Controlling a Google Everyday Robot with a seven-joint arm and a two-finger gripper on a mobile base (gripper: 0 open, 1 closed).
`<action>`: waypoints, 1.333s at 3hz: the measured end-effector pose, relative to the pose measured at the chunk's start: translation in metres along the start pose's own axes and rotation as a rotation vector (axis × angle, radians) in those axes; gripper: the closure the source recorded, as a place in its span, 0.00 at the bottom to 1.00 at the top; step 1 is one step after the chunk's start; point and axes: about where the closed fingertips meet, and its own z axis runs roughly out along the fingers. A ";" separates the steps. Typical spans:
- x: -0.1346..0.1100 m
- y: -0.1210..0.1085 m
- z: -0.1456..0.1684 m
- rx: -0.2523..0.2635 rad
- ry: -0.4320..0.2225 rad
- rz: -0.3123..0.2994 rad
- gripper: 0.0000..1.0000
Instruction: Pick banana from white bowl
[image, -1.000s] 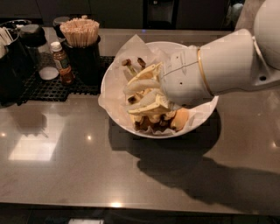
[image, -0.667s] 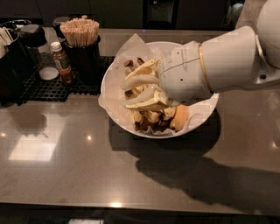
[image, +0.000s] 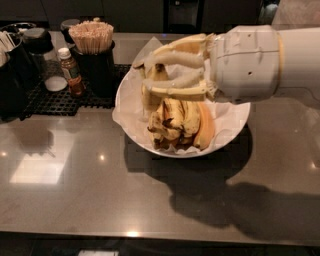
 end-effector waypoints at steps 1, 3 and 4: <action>-0.029 -0.009 -0.028 0.094 -0.197 -0.078 1.00; -0.088 -0.001 -0.065 0.131 -0.461 -0.251 1.00; -0.119 0.013 -0.068 0.055 -0.576 -0.333 1.00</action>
Offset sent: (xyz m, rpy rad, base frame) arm -0.0611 -0.0704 0.0789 0.5053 -0.3244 0.2104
